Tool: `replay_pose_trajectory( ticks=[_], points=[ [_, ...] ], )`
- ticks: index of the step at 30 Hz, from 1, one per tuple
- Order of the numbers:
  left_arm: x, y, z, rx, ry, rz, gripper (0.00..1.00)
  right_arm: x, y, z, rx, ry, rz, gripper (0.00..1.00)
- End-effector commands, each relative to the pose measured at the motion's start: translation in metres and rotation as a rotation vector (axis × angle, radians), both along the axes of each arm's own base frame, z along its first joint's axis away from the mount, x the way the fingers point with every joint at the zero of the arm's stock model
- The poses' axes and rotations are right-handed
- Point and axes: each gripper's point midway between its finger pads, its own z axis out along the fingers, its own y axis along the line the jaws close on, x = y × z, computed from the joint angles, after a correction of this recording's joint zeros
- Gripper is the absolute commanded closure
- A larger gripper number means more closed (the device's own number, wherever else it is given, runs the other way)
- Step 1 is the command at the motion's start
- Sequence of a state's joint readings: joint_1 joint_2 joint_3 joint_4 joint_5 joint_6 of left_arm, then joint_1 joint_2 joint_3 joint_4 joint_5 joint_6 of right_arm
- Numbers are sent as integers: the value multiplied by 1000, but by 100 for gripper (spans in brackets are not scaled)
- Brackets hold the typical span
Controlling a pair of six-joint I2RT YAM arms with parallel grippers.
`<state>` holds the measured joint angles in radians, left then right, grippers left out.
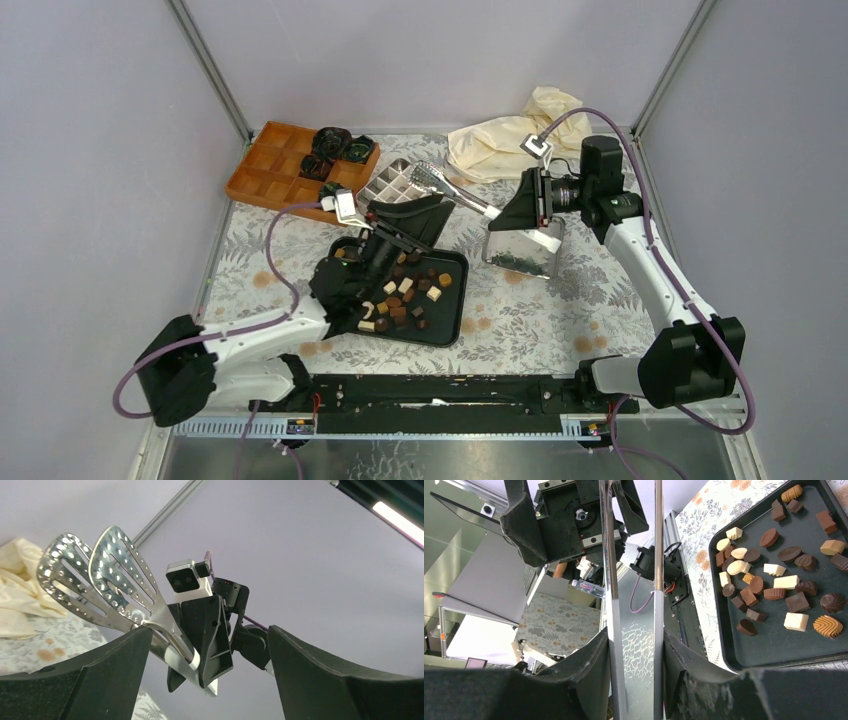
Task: Pack the chocolate
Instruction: Adjust the clamp.
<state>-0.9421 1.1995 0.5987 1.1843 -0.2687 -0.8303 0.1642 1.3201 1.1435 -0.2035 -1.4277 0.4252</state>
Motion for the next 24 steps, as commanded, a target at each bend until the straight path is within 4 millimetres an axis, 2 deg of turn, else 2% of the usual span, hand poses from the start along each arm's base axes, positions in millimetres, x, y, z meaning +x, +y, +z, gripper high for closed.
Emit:
replay_pose_trajectory(
  ticks=[1,6,10,15,20,24],
  points=[
    [-5,5,-19,156,33,25,7,-6,-5,15,24,-69,5,60],
    [-15,19,-25,165,66,15,7,-4,-5,13,24,-65,4,61],
    [-20,22,-28,178,85,-2,7,-1,-4,12,25,-67,7,62],
    [-23,27,-41,181,124,-13,8,1,-4,10,16,-96,-6,62],
    [-34,29,-37,89,78,-68,13,-1,-5,4,-2,-121,-15,60],
    [-34,26,-29,49,35,-83,17,-2,-6,5,1,-123,-9,59]
  ],
)
